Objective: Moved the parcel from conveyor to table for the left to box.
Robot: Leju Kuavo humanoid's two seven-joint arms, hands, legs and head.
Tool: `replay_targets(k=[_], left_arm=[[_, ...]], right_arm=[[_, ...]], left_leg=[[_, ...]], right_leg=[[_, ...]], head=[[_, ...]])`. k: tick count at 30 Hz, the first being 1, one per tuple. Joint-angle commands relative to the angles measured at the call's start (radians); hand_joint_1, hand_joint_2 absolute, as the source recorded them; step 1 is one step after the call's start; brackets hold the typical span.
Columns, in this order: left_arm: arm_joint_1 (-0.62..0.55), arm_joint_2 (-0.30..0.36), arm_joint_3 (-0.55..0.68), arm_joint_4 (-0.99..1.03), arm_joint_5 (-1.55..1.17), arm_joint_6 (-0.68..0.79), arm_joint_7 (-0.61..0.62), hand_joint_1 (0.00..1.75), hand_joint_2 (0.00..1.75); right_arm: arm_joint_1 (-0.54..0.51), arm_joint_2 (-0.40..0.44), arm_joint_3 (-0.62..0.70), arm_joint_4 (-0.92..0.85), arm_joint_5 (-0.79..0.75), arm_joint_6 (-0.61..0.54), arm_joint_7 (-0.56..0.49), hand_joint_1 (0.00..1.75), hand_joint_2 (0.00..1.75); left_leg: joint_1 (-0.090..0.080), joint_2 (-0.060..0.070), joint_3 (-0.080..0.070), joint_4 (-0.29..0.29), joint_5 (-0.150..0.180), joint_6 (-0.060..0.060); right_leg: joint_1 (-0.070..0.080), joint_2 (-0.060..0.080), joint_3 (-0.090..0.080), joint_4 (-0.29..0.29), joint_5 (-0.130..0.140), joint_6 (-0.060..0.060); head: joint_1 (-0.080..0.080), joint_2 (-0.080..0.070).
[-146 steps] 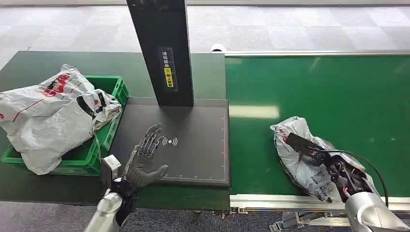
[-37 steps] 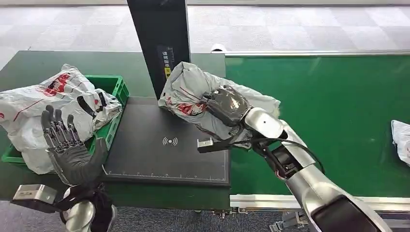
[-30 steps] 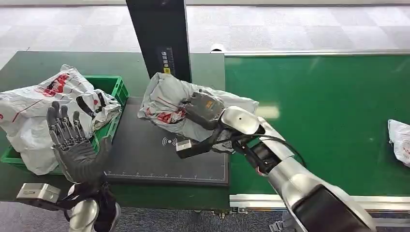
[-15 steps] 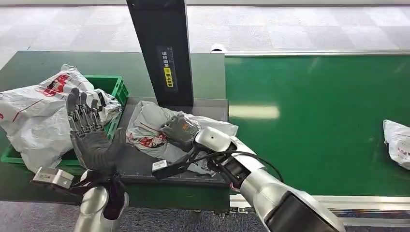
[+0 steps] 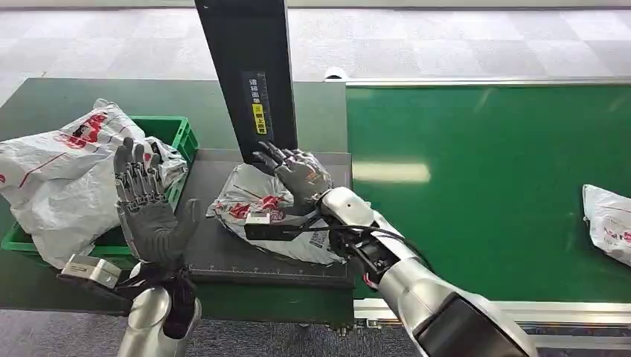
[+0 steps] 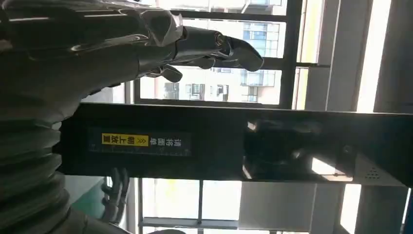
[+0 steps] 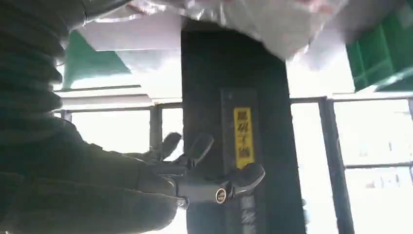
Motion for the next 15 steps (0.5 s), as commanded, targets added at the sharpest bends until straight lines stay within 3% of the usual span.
replay_targets(k=[1,8,10,12,14,15], left_arm=[[-0.015,0.007,-0.017,0.055,-0.002,-0.001,0.003,0.00,1.75],[-0.015,0.007,-0.017,0.055,-0.002,-0.001,0.003,0.00,1.75],[-0.014,0.003,-0.009,0.052,0.000,0.000,0.003,0.00,1.75],[-0.027,-0.001,-0.004,0.085,0.000,-0.013,0.003,0.00,1.75],[-0.037,-0.001,-0.008,0.098,-0.003,-0.018,0.003,0.00,1.75],[-0.037,-0.001,-0.008,0.098,-0.003,-0.018,0.003,0.00,1.75]], right_arm=[[-0.021,-0.035,-0.096,-0.004,-0.019,-0.011,-0.021,0.00,1.75],[-0.021,-0.035,-0.096,-0.004,-0.019,-0.011,-0.021,0.00,1.75],[0.010,-0.027,-0.219,-0.048,-0.172,0.000,-0.131,0.00,1.75],[0.060,-0.015,-0.411,-0.133,-0.436,0.123,-0.289,0.00,1.75],[0.127,-0.024,-0.495,-0.288,-0.613,0.270,-0.324,0.00,1.75],[0.127,-0.024,-0.495,-0.288,-0.613,0.270,-0.324,0.00,1.75]], left_leg=[[0.000,-0.001,0.001,-0.001,0.000,0.001],[0.000,-0.001,0.001,-0.001,0.000,0.000],[0.000,-0.002,0.003,-0.001,0.000,0.001],[0.000,-0.002,0.001,-0.001,0.000,0.001],[0.000,-0.003,0.002,-0.001,0.000,0.001],[0.000,-0.003,0.002,-0.001,0.000,0.001]], right_leg=[[0.000,-0.001,0.002,-0.001,0.000,0.000],[0.000,-0.001,0.001,0.000,0.000,0.000],[0.000,-0.002,0.003,-0.002,-0.001,0.000],[0.000,-0.002,0.002,-0.001,0.000,0.000],[0.000,-0.002,0.003,-0.001,-0.001,0.000],[0.000,-0.003,0.003,-0.001,-0.001,0.000]], head=[[0.000,0.000],[0.000,0.000],[0.000,0.000],[0.000,0.000],[0.000,0.000],[0.000,0.000]])
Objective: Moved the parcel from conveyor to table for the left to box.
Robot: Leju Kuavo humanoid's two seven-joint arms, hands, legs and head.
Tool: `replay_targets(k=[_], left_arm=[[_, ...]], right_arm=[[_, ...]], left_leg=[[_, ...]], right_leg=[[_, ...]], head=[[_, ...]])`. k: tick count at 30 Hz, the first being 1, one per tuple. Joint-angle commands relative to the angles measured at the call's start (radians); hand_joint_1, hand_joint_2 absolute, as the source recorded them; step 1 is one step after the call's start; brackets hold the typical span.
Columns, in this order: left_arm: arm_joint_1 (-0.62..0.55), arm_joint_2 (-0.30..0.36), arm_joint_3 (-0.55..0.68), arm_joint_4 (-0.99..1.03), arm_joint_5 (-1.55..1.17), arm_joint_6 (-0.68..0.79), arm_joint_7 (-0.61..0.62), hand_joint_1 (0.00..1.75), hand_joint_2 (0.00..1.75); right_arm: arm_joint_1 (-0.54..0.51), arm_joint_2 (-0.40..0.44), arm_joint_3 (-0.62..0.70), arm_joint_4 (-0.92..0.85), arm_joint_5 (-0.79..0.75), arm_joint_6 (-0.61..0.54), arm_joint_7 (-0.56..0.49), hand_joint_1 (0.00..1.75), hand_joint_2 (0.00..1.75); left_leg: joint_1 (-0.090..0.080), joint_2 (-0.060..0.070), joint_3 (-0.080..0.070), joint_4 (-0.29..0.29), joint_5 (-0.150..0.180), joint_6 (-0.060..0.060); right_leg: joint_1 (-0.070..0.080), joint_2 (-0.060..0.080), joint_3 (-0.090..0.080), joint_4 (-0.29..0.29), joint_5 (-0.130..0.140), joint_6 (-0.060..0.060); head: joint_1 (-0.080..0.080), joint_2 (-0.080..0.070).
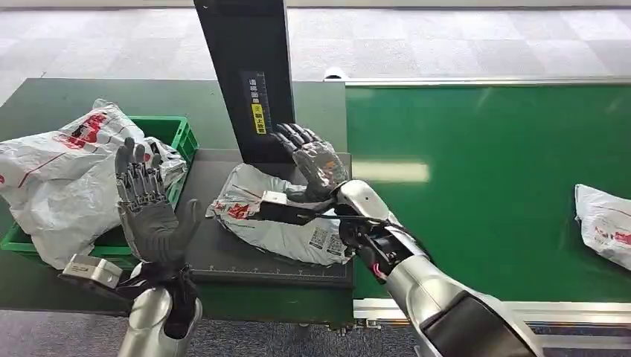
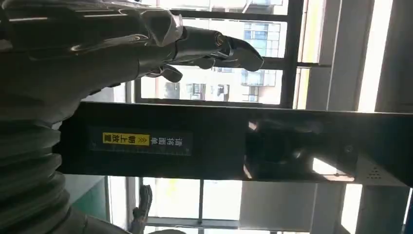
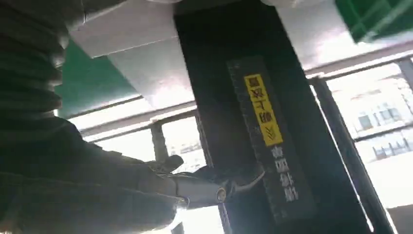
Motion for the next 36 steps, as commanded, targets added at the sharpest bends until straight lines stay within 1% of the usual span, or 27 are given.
replay_targets(k=[1,2,4,5,7,8,10,11,12,14,15,17,18,20,21,22,23,25,26,27,28,29,30,31,33,34,36], left_arm=[[-0.037,0.020,-0.018,0.141,0.006,-0.043,0.003,0.00,1.75],[-0.032,0.031,-0.021,0.156,0.006,-0.052,0.003,0.00,1.75],[-0.016,0.048,-0.018,0.176,0.017,-0.096,0.003,0.00,1.75],[-0.011,0.050,-0.012,0.202,0.021,-0.144,0.003,0.00,1.75],[-0.007,0.047,0.000,0.221,0.015,-0.168,0.003,0.00,1.75],[-0.001,0.049,0.000,0.227,-0.007,-0.163,0.003,0.00,1.75],[0.015,0.052,0.014,0.217,-0.015,-0.191,0.006,0.00,1.75],[0.013,0.053,0.015,0.216,-0.015,-0.192,0.007,0.00,1.75],[0.001,0.050,0.023,0.225,-0.020,-0.221,0.024,0.00,1.75],[-0.020,0.043,0.027,0.243,-0.027,-0.256,0.051,0.00,1.75],[-0.032,0.044,0.022,0.250,-0.011,-0.303,0.074,0.00,1.75],[-0.038,0.040,0.029,0.256,-0.008,-0.323,0.102,0.00,1.75],[-0.041,0.038,0.033,0.259,-0.007,-0.324,0.104,0.00,1.75],[-0.054,0.036,0.033,0.282,-0.022,-0.333,0.124,0.00,1.75],[-0.064,0.045,0.014,0.299,-0.077,-0.317,0.156,0.00,1.75],[-0.079,0.052,-0.010,0.322,-0.175,-0.258,0.165,0.00,1.75],[-0.079,0.048,-0.011,0.325,-0.178,-0.256,0.166,0.00,1.75],[-0.093,0.053,-0.025,0.345,-0.214,-0.249,0.176,0.00,1.75],[-0.115,0.080,-0.072,0.371,-0.340,-0.199,0.201,0.00,1.75],[-0.134,0.084,-0.091,0.397,-0.433,-0.147,0.222,0.00,1.75],[-0.163,0.098,-0.125,0.433,-0.572,-0.070,0.279,0.00,1.75],[-0.189,0.079,-0.120,0.470,-0.611,-0.077,0.295,0.00,1.75],[-0.214,0.078,-0.137,0.495,-0.697,-0.048,0.315,0.00,1.75],[-0.220,0.072,-0.137,0.498,-0.701,-0.047,0.317,0.00,1.75],[-0.269,0.074,-0.180,0.568,-0.832,-0.061,0.446,0.00,1.75],[-0.275,0.059,-0.173,0.581,-0.845,-0.064,0.452,0.00,1.75],[-0.275,0.059,-0.173,0.581,-0.845,-0.064,0.452,0.00,1.75]], right_arm=[[0.254,-0.039,-0.416,-0.509,-0.587,0.356,-0.188,0.00,1.75],[0.317,-0.061,-0.426,-0.606,-0.655,0.413,-0.168,0.00,1.75],[0.454,-0.103,-0.442,-0.802,-0.691,0.399,-0.150,0.00,1.75],[0.521,-0.107,-0.469,-0.890,-0.703,0.356,-0.138,0.00,1.75],[0.592,-0.112,-0.495,-0.969,-0.685,0.316,-0.124,0.00,1.75],[0.620,-0.105,-0.516,-0.994,-0.595,0.201,-0.094,0.00,1.75],[0.689,-0.095,-0.562,-1.047,-0.564,0.152,-0.062,0.00,1.75],[0.699,-0.098,-0.566,-1.049,-0.567,0.154,-0.062,0.00,1.75],[0.729,-0.084,-0.600,-1.085,-0.585,0.166,-0.052,0.00,1.75],[0.752,-0.074,-0.630,-1.108,-0.649,0.240,-0.040,0.00,1.75],[0.765,-0.062,-0.649,-1.119,-0.648,0.241,-0.040,0.00,1.75],[0.785,-0.042,-0.676,-1.137,-0.680,0.256,-0.030,0.00,1.75],[0.790,-0.040,-0.679,-1.140,-0.682,0.258,-0.030,0.00,1.75],[0.802,-0.035,-0.687,-1.144,-0.643,0.214,-0.044,0.00,1.75],[0.807,-0.031,-0.687,-1.141,-0.562,0.139,-0.047,0.00,1.75],[0.814,-0.022,-0.684,-1.146,-0.535,0.122,-0.043,0.00,1.75],[0.814,-0.020,-0.684,-1.146,-0.533,0.122,-0.043,0.00,1.75],[0.810,-0.016,-0.677,-1.138,-0.516,0.117,-0.040,0.00,1.75],[0.799,-0.021,-0.664,-1.119,-0.484,0.126,-0.029,0.00,1.75],[0.784,-0.017,-0.662,-1.100,-0.465,0.132,-0.021,0.00,1.75],[0.770,-0.012,-0.663,-1.087,-0.458,0.138,-0.020,0.00,1.75],[0.759,-0.004,-0.670,-1.078,-0.454,0.147,-0.020,0.00,1.75],[0.745,-0.006,-0.660,-1.066,-0.435,0.178,-0.007,0.00,1.75],[0.740,-0.002,-0.660,-1.064,-0.433,0.181,-0.005,0.00,1.75],[0.722,-0.001,-0.664,-1.044,-0.400,0.193,0.026,0.00,1.75],[0.718,0.004,-0.676,-1.040,-0.393,0.200,0.029,0.00,1.75],[0.718,0.004,-0.676,-1.040,-0.393,0.200,0.029,0.00,1.75]], left_leg=[[0.000,-0.003,0.001,-0.001,0.000,0.000],[0.000,-0.004,0.001,-0.002,0.001,0.000],[0.001,-0.006,0.003,-0.004,0.001,0.000],[0.000,-0.007,0.004,-0.004,0.001,0.000],[0.000,-0.009,0.004,-0.003,0.000,0.000],[0.000,-0.010,0.003,-0.003,0.000,0.000],[0.000,-0.011,0.004,-0.003,-0.002,0.001],[0.000,-0.006,0.001,-0.002,-0.002,-0.001],[0.000,-0.007,0.003,-0.003,-0.003,-0.001],[0.000,-0.007,0.001,-0.001,-0.003,-0.001],[0.000,-0.009,0.001,-0.002,-0.003,-0.001],[0.000,-0.006,0.000,-0.001,-0.003,-0.001],[0.000,-0.006,0.001,-0.001,-0.003,-0.001],[0.000,-0.005,0.000,-0.001,-0.003,-0.001],[-0.001,-0.006,0.002,-0.002,-0.003,-0.001],[0.000,-0.005,0.001,-0.001,-0.003,-0.001],[0.000,-0.004,0.000,-0.001,-0.003,-0.001],[0.000,-0.006,0.003,-0.002,-0.003,0.000],[0.000,-0.004,0.001,-0.001,-0.003,-0.001],[0.000,-0.004,0.003,-0.002,-0.003,-0.001],[0.000,-0.002,0.002,-0.001,-0.003,-0.001],[0.000,-0.002,0.001,-0.001,-0.003,-0.001],[0.000,-0.003,0.001,-0.001,-0.003,-0.001],[0.000,-0.004,0.001,-0.001,-0.002,-0.001],[0.000,-0.003,0.001,-0.001,-0.002,-0.001],[0.000,-0.003,0.001,-0.001,-0.002,-0.001],[0.000,-0.003,0.001,-0.001,-0.002,-0.001]], right_leg=[[0.000,-0.003,0.002,-0.001,-0.001,0.000],[0.000,-0.003,0.003,-0.002,0.000,0.000],[0.001,-0.005,0.006,-0.004,-0.001,0.000],[0.000,-0.006,0.006,-0.004,-0.001,0.000],[0.000,-0.009,0.007,-0.004,-0.002,0.000],[0.000,-0.008,0.005,-0.003,-0.002,0.000],[0.000,-0.009,0.008,-0.004,-0.004,0.000],[0.000,-0.005,0.003,-0.002,-0.003,0.000],[0.000,-0.005,0.005,-0.003,-0.003,-0.001],[0.000,-0.006,0.002,-0.002,-0.003,-0.001],[0.000,-0.008,0.004,-0.002,-0.004,-0.001],[0.000,-0.004,0.001,-0.001,-0.003,-0.001],[0.000,-0.005,0.003,-0.002,-0.003,-0.001],[0.000,-0.005,0.002,-0.001,-0.003,-0.001],[0.000,-0.005,0.003,-0.002,-0.003,-0.001],[0.000,-0.004,0.003,-0.002,-0.003,-0.001],[0.000,-0.004,0.001,-0.001,-0.003,-0.001],[0.000,-0.005,0.005,-0.003,-0.003,-0.001],[0.000,-0.003,0.002,-0.001,-0.003,-0.001],[0.000,-0.003,0.003,-0.002,-0.003,-0.001],[0.000,-0.002,0.002,-0.002,-0.002,-0.001],[0.000,-0.002,0.002,-0.001,-0.002,-0.001],[0.000,-0.002,0.001,-0.001,-0.002,-0.001],[0.000,-0.003,0.002,-0.001,-0.002,-0.001],[0.000,-0.002,0.002,-0.001,-0.002,-0.001],[0.000,-0.002,0.002,-0.001,-0.002,-0.001],[0.000,-0.002,0.002,-0.001,-0.002,-0.001]], head=[[0.000,0.000],[0.000,0.000],[0.000,0.000],[0.000,0.000],[0.000,0.000],[0.000,0.000],[0.000,0.000],[0.000,0.000],[0.000,0.000],[0.000,0.000],[0.000,0.000],[0.000,0.000],[0.000,0.000],[0.000,0.000],[0.000,0.000],[0.000,0.000],[0.000,0.000],[0.000,0.000],[0.000,0.000],[0.000,0.000],[0.000,0.000],[0.000,0.000],[0.000,0.000],[0.000,0.000],[0.000,0.000],[0.000,0.000],[0.000,0.000]])
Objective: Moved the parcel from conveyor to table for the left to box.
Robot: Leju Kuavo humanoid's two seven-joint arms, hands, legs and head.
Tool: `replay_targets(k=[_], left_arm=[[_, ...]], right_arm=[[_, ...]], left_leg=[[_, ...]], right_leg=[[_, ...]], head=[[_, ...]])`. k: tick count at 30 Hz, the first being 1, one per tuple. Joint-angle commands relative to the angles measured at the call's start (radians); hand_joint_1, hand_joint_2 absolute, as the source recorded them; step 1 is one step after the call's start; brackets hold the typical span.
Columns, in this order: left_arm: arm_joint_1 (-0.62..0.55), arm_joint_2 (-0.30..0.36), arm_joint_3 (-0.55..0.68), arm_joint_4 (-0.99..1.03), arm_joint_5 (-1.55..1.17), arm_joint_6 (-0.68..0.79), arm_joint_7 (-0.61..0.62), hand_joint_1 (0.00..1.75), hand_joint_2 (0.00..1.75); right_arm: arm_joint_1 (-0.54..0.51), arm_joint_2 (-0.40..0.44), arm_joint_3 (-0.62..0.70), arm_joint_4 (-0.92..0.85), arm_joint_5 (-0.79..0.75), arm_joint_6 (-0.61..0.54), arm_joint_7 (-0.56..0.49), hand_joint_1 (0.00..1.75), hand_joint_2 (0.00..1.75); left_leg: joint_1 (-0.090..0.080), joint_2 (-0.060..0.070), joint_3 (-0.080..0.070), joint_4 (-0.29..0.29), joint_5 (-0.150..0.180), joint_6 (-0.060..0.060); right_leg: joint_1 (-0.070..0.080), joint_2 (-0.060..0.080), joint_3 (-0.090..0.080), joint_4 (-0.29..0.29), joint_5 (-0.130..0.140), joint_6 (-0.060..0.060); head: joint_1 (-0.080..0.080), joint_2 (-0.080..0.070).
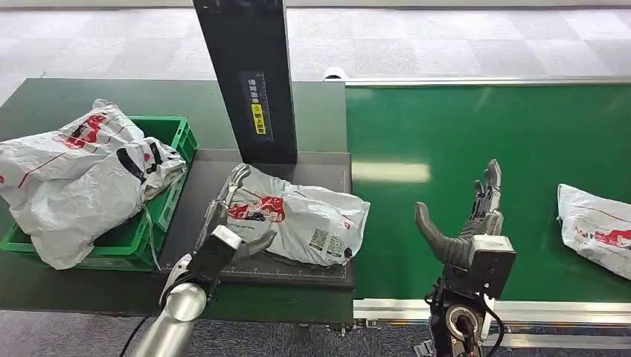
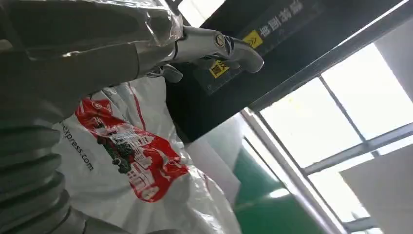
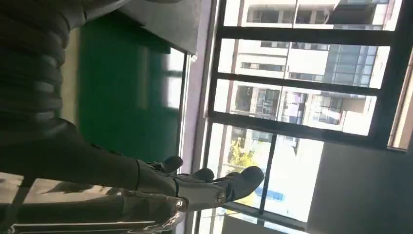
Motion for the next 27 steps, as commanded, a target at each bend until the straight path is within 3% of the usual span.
replay_targets(k=[1,3,4,11,17,18,19,20,22,27], left_arm=[[-0.164,0.016,-0.123,0.256,-0.205,0.011,0.157,0.00,1.75],[-0.191,0.017,-0.159,0.317,-0.279,-0.065,0.253,0.00,1.75],[-0.237,-0.016,-0.175,0.463,-0.377,-0.070,0.339,0.00,1.75],[-0.246,-0.017,-0.172,0.484,-0.393,-0.073,0.340,0.00,1.75],[-0.270,-0.041,-0.112,0.627,-0.424,-0.117,0.394,0.00,1.75],[-0.268,-0.041,-0.106,0.636,-0.419,-0.109,0.370,0.17,1.75],[-0.268,-0.042,-0.105,0.640,-0.418,-0.093,0.339,1.57,1.75],[-0.271,-0.043,-0.106,0.643,-0.423,-0.086,0.322,1.75,1.75],[-0.280,-0.055,-0.097,0.632,-0.407,-0.073,0.262,1.75,1.75],[-0.277,-0.063,-0.089,0.606,-0.387,-0.081,0.233,1.75,1.75]], right_arm=[[-0.074,0.024,-0.034,0.088,0.049,0.035,0.044,0.00,1.75],[-0.077,0.024,-0.043,0.096,0.073,0.055,0.048,0.00,1.75],[-0.089,0.036,-0.073,0.125,0.094,0.068,0.045,0.00,1.75],[-0.091,0.037,-0.076,0.129,0.101,0.070,0.043,0.00,1.75],[-0.079,0.036,-0.086,0.160,0.102,0.066,0.034,0.00,1.75],[-0.080,0.034,-0.088,0.170,0.103,0.064,0.033,0.00,1.75],[-0.083,0.030,-0.089,0.183,0.100,0.068,0.034,0.00,1.75],[-0.087,0.029,-0.095,0.192,0.101,0.064,0.036,0.00,1.75],[-0.106,0.026,-0.101,0.204,0.157,-0.002,0.045,0.00,1.75],[-0.116,0.021,-0.102,0.191,0.155,0.003,0.061,0.00,1.75]], left_leg=[[0.000,-0.002,0.001,0.000,0.000,0.001],[0.000,-0.002,0.002,-0.001,0.001,0.001],[0.000,-0.002,0.002,-0.001,0.001,0.001],[0.000,-0.001,0.004,-0.001,0.000,0.000],[0.000,-0.001,0.005,-0.002,0.001,0.001],[0.000,0.000,0.004,-0.002,0.000,0.000],[0.000,0.000,0.005,-0.002,0.000,0.000],[0.000,0.000,0.007,-0.004,0.001,0.001],[0.000,0.001,0.008,-0.003,0.001,0.001],[-0.001,-0.001,0.007,-0.002,0.002,0.001]], right_leg=[[0.000,-0.002,0.002,0.000,0.000,0.000],[0.000,-0.002,0.002,-0.001,0.000,0.000],[0.000,-0.002,0.003,-0.001,0.000,0.000],[0.000,-0.001,0.004,-0.002,0.000,0.000],[0.000,0.000,0.005,-0.003,0.000,0.000],[0.000,0.000,0.004,-0.002,0.000,0.000],[0.000,0.000,0.006,-0.002,0.000,0.000],[0.000,0.001,0.008,-0.005,0.001,0.000],[0.000,0.001,0.009,-0.003,0.001,0.000],[0.000,-0.001,0.009,-0.002,0.001,0.000]], head=[[0.000,0.000],[0.000,0.000],[0.000,0.000],[0.000,0.000],[0.000,0.000],[0.000,0.000],[0.000,0.000],[0.000,0.000],[0.000,0.000],[0.000,0.000]])
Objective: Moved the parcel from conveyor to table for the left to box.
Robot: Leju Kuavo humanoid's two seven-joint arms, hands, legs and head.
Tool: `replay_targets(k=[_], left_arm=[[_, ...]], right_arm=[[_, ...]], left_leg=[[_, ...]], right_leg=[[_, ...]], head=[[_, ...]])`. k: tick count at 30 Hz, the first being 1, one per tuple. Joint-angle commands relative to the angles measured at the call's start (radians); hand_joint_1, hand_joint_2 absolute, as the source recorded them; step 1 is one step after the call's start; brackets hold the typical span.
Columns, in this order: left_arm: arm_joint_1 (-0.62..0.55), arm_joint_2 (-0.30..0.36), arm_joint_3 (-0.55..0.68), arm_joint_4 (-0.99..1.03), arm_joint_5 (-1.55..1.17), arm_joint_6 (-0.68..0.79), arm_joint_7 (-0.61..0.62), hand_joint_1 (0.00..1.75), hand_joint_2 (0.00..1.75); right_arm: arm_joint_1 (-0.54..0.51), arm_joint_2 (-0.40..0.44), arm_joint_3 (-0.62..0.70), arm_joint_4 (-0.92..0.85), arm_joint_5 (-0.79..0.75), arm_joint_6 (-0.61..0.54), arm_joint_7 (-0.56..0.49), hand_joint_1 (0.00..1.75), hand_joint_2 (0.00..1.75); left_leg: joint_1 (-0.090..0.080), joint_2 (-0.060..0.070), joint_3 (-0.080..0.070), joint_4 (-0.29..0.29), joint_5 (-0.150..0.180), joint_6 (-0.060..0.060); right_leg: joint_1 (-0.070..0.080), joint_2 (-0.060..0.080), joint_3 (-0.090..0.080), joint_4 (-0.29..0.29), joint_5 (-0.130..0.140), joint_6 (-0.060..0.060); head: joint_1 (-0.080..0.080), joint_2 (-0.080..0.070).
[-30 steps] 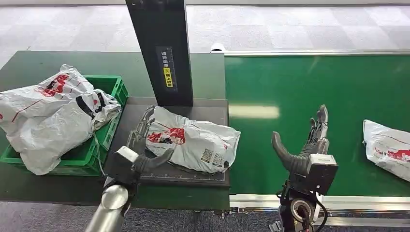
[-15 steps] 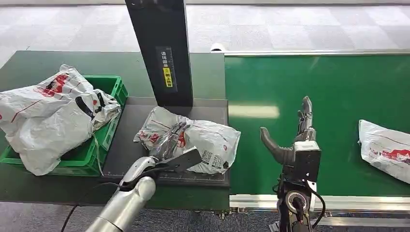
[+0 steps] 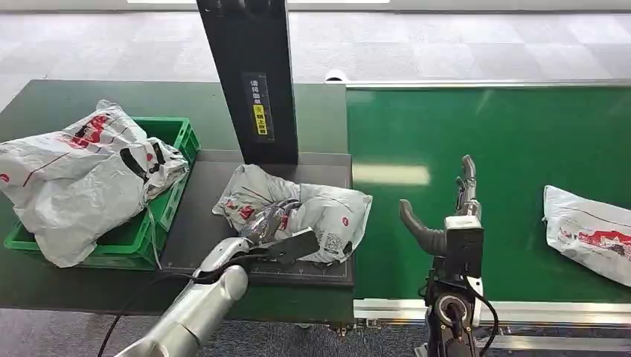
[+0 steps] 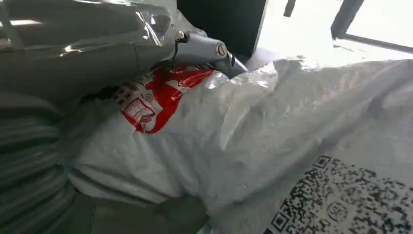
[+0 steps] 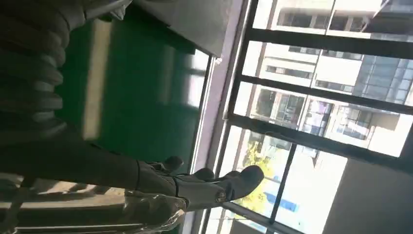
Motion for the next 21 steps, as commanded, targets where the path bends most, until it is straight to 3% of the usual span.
replay_targets(k=[1,4,7,9,14,20,21], left_arm=[[0.006,-0.016,0.048,0.065,0.060,-0.005,-0.093,1.75,1.75],[0.081,-0.035,0.129,-0.119,0.255,0.016,-0.273,1.75,1.75],[0.124,-0.027,0.134,-0.245,0.340,-0.015,-0.294,1.75,1.75],[0.179,-0.018,0.144,-0.380,0.431,0.061,-0.382,1.75,1.75],[0.196,-0.005,0.131,-0.416,0.444,0.056,-0.371,1.75,1.75],[0.280,0.002,0.161,-0.604,0.567,0.223,-0.547,1.75,1.75],[0.298,0.020,0.129,-0.699,0.619,0.322,-0.563,1.75,1.75]], right_arm=[[-0.050,-0.017,-0.038,0.081,0.010,-0.012,0.023,0.00,1.75],[-0.021,-0.007,-0.042,0.034,-0.011,-0.020,0.002,0.00,1.75],[-0.013,-0.003,-0.040,0.009,-0.031,-0.017,-0.006,0.00,1.75],[-0.003,0.002,-0.038,-0.011,-0.059,-0.016,-0.026,0.00,1.75],[0.002,0.001,-0.036,-0.013,-0.061,-0.016,-0.027,0.00,1.75],[-0.004,-0.002,-0.019,0.020,-0.089,-0.006,-0.045,0.00,1.75],[-0.011,-0.004,-0.014,0.031,-0.096,-0.003,-0.049,0.00,1.75]], left_leg=[[-0.001,0.001,0.001,-0.002,0.001,0.001],[-0.001,0.001,0.003,-0.002,0.000,0.001],[0.000,0.001,0.002,-0.001,-0.001,0.001],[0.000,0.003,0.002,-0.001,-0.003,0.001],[0.000,0.002,-0.003,0.000,-0.002,0.000],[0.000,0.005,-0.004,0.000,-0.002,0.000],[0.000,0.005,-0.004,0.000,-0.002,0.000]], right_leg=[[0.000,0.001,0.001,-0.003,0.002,0.000],[0.000,0.002,0.002,-0.003,0.001,0.000],[0.000,0.002,0.001,-0.002,-0.001,0.000],[0.000,0.004,0.000,-0.002,-0.001,-0.001],[0.000,0.002,-0.005,0.000,-0.001,-0.001],[0.000,0.005,-0.006,0.000,-0.001,-0.001],[0.000,0.004,-0.006,0.000,-0.001,-0.001]], head=[[0.000,0.000],[0.000,0.000],[0.000,0.000],[0.000,0.000],[0.000,0.000],[0.000,0.000],[0.000,0.000]])
